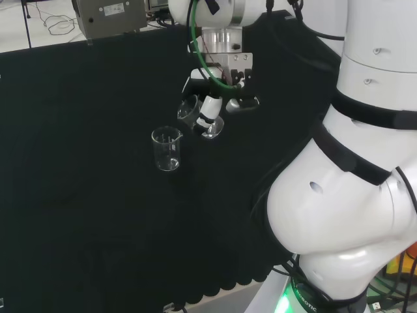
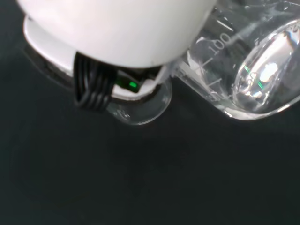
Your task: Pour the water from the handheld beaker into the one on the table.
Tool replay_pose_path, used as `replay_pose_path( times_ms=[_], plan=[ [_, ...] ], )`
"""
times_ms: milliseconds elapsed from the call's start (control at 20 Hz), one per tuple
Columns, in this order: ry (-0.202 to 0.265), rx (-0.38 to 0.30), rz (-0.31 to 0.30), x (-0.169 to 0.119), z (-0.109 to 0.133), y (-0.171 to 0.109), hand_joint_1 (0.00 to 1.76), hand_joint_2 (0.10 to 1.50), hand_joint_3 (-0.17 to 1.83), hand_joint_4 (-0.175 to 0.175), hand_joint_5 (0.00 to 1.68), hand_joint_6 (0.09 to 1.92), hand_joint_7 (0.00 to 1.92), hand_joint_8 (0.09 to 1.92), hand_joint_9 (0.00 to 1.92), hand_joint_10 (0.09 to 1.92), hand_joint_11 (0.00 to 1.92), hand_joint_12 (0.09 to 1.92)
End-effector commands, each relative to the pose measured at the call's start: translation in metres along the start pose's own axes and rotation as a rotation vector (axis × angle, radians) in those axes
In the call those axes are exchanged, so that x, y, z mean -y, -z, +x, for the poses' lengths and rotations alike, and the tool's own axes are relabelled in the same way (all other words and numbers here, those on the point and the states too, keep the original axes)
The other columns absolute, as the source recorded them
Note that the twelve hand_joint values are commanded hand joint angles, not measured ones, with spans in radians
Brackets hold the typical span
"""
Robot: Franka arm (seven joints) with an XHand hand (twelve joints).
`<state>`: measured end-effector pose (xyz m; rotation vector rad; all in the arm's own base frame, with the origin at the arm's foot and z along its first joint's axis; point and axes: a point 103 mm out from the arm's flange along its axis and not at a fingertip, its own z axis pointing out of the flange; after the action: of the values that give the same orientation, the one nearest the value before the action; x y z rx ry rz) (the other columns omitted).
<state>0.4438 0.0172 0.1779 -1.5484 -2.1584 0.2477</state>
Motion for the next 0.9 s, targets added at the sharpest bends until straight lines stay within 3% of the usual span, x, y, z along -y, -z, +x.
replay_pose_path(
  times_ms=[50, 400, 900],
  plan=[
    [-0.033, 0.074, 0.118, -0.008, 0.008, -0.004, 1.45, 0.44, 1.05, -0.175, 1.1, 0.97, 1.25, 0.92, 1.46, 0.76, 1.15, 0.77],
    [-0.077, 0.136, 0.219, -0.014, 0.015, -0.008, 1.45, 0.43, 1.06, -0.175, 1.1, 0.97, 1.25, 0.93, 1.46, 0.77, 1.15, 0.77],
    [-0.121, 0.207, 0.253, -0.014, 0.024, -0.002, 1.45, 0.43, 1.06, -0.175, 1.1, 0.98, 1.25, 0.94, 1.46, 0.78, 1.15, 0.78]
  ],
)
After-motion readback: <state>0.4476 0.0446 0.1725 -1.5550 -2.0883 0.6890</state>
